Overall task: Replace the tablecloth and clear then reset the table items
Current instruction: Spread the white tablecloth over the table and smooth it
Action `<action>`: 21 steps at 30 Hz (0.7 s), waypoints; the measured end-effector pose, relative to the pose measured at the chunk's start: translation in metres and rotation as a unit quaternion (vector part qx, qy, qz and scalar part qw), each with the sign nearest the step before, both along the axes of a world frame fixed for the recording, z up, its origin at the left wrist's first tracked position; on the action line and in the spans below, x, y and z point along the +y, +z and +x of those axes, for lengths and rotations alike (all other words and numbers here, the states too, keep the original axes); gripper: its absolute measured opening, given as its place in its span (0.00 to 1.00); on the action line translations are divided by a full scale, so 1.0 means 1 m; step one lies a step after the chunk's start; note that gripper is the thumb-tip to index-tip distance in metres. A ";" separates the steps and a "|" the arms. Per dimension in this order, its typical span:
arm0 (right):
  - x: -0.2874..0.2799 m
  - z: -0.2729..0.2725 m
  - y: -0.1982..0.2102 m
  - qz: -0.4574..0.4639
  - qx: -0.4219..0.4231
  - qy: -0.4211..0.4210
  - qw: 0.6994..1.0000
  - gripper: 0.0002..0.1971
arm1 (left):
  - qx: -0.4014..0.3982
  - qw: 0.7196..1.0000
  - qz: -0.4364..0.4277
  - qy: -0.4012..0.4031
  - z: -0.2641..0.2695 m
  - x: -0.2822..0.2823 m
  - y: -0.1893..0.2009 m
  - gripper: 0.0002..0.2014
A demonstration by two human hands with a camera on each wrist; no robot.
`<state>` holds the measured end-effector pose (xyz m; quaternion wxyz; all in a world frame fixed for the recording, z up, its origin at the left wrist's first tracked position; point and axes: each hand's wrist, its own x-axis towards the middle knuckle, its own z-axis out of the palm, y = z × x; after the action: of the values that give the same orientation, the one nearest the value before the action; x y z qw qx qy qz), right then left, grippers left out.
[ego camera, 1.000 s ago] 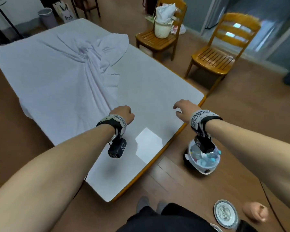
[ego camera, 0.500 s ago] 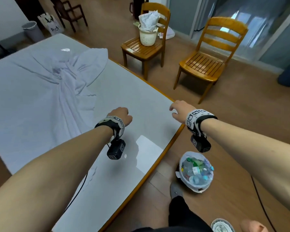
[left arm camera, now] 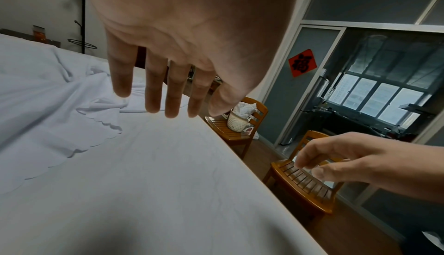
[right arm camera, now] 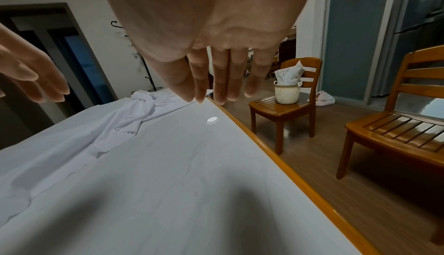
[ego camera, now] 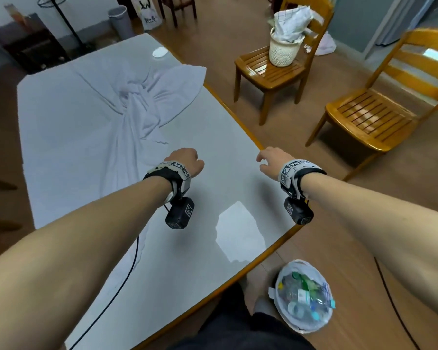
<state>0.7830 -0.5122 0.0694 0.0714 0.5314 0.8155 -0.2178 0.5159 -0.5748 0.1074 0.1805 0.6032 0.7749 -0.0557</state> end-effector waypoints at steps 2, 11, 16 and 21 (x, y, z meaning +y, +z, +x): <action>0.008 -0.003 -0.003 -0.002 -0.005 -0.001 1.000 0.17 | -0.001 1.000 -0.011 -0.002 -0.003 0.011 -0.007 0.11; 0.060 -0.015 0.006 0.006 -0.032 -0.004 0.999 0.17 | -0.011 0.999 -0.031 0.010 -0.021 0.053 -0.026 0.19; 0.081 -0.023 0.009 0.012 -0.041 0.003 0.999 0.15 | -0.012 0.999 -0.031 0.015 -0.026 0.072 -0.034 0.18; 0.111 -0.033 0.008 0.027 -0.036 0.033 0.998 0.15 | -0.005 0.999 -0.030 0.018 -0.023 0.094 -0.043 0.20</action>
<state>0.7505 -0.4011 0.0774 0.0934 0.5136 0.8350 -0.1741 0.4926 -0.4808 0.0643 0.2038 0.5839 0.7825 -0.0728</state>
